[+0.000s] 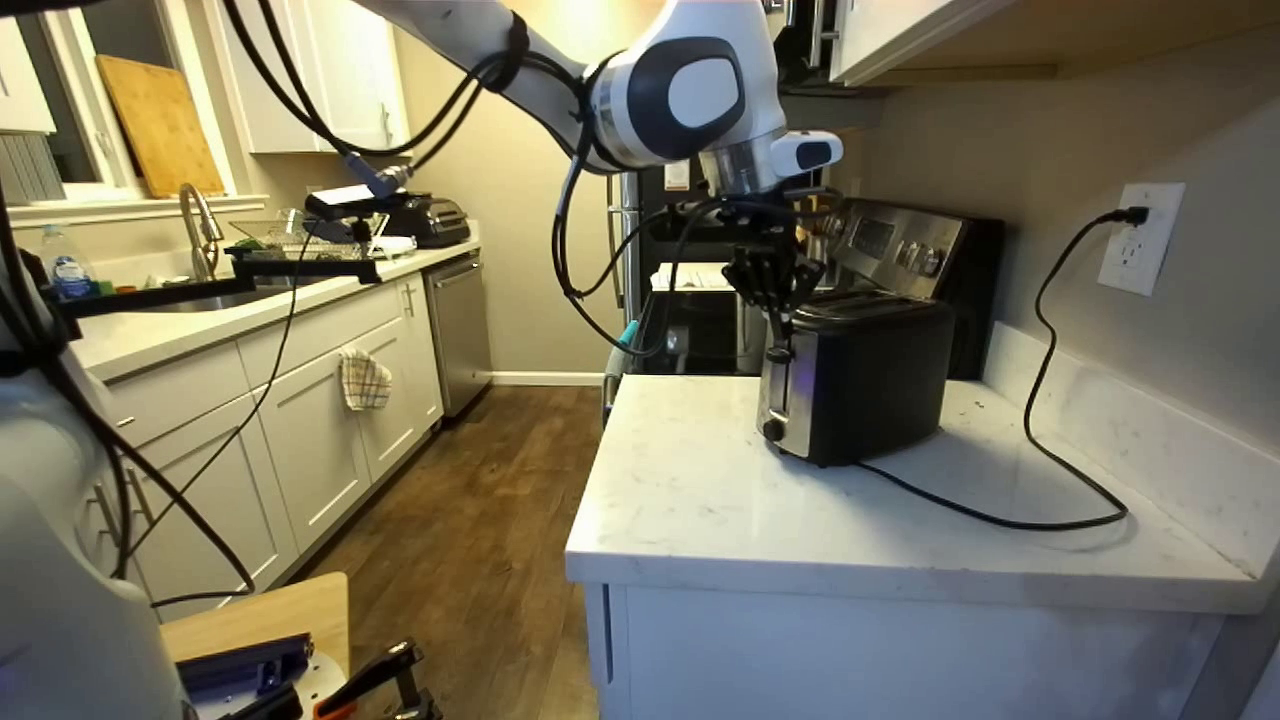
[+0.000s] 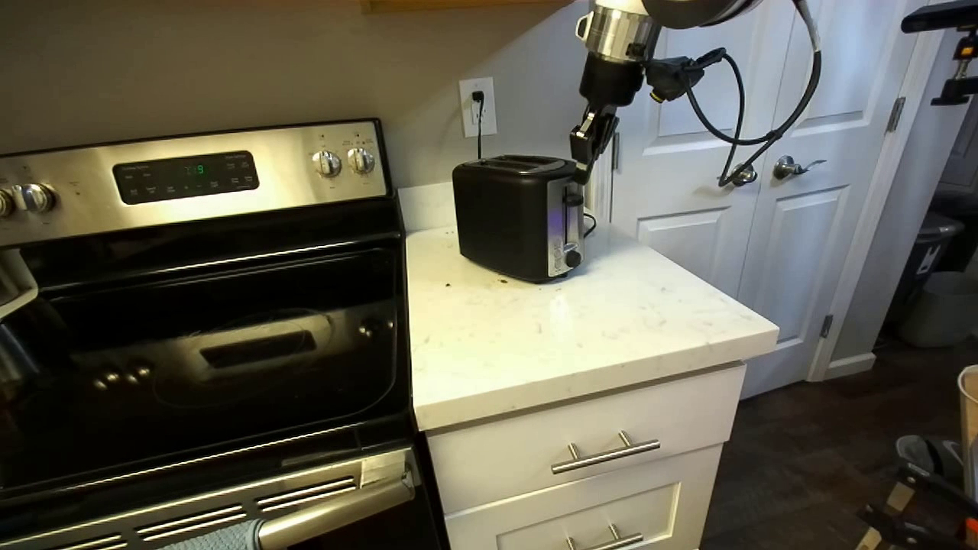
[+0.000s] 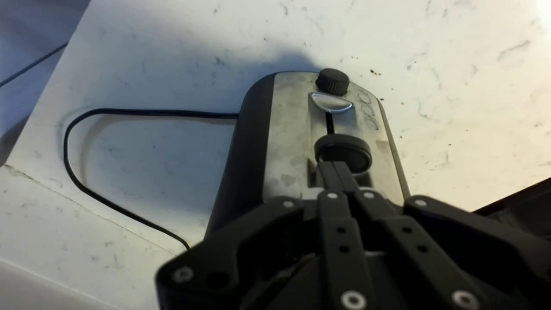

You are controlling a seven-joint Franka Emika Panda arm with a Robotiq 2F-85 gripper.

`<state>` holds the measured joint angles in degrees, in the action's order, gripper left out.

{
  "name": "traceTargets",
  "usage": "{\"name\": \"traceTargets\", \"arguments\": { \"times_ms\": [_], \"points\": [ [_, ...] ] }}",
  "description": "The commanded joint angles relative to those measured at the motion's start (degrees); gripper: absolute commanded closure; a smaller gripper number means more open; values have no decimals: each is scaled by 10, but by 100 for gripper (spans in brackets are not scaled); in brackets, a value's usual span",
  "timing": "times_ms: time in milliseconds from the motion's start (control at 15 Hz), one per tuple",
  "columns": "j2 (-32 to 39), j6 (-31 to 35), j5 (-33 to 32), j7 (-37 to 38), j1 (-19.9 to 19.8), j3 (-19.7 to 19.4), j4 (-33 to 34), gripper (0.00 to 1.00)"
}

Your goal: Push down the toaster lever

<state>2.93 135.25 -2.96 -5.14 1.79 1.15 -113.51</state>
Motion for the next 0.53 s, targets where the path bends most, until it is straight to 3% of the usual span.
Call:
{"name": "traceTargets", "arguments": {
  "times_ms": [0,467],
  "points": [
    [9,40,-5,-4,-1,2,-10,100],
    [7,52,3,-4,3,10,-29,100]
  ]
}}
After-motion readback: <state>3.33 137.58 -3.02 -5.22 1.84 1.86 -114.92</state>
